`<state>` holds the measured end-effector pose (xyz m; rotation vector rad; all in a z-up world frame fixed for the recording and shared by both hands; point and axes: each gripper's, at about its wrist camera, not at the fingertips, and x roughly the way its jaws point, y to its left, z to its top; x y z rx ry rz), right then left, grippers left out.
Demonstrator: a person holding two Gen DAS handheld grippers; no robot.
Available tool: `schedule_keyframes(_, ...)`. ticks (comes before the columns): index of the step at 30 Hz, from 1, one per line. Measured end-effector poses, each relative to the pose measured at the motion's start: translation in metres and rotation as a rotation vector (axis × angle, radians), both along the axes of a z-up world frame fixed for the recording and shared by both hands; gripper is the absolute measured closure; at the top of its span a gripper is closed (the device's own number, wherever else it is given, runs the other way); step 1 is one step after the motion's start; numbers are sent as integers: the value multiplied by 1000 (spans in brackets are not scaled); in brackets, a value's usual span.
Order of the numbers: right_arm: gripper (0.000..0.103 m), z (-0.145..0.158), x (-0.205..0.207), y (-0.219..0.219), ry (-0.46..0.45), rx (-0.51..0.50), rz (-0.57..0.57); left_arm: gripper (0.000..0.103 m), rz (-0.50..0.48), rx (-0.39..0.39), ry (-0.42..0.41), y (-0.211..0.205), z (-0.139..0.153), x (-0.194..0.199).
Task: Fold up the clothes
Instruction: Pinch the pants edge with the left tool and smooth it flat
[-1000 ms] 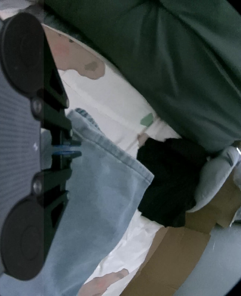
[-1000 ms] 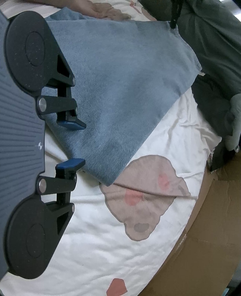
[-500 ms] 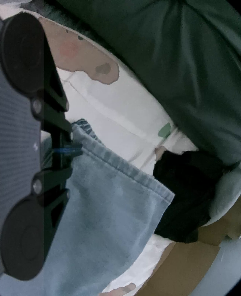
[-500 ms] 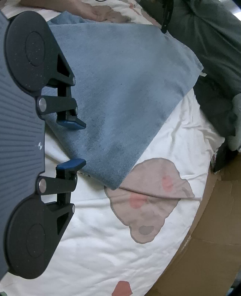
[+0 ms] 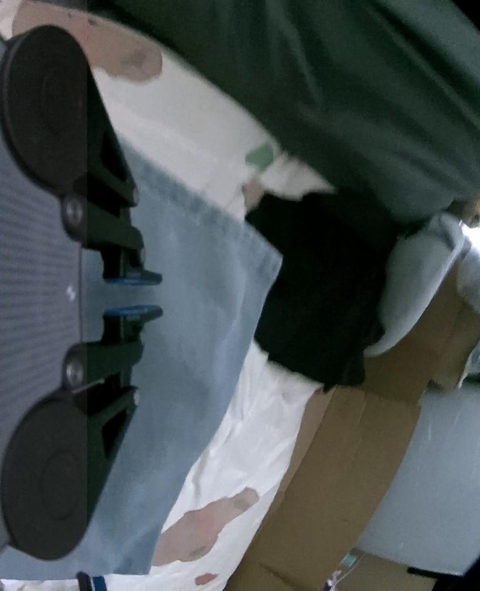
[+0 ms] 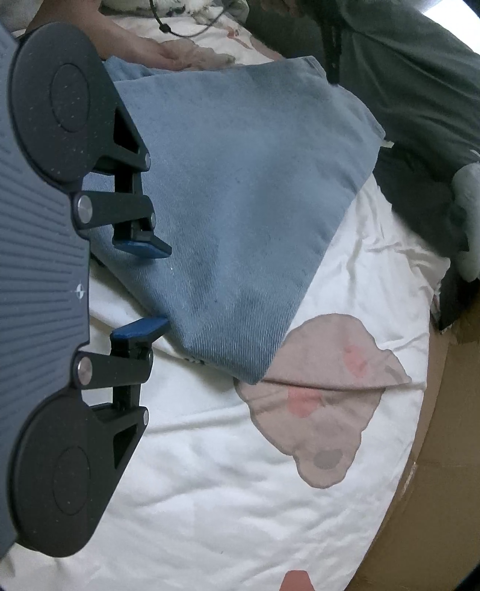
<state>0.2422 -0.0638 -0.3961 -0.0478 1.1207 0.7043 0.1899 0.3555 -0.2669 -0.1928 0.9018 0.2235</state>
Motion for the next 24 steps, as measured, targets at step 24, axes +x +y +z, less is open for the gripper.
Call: schedule_keyframes(24, 60, -8, 4, -2, 49, 11, -9, 89, -47, -37, -13, -21, -18, 39)
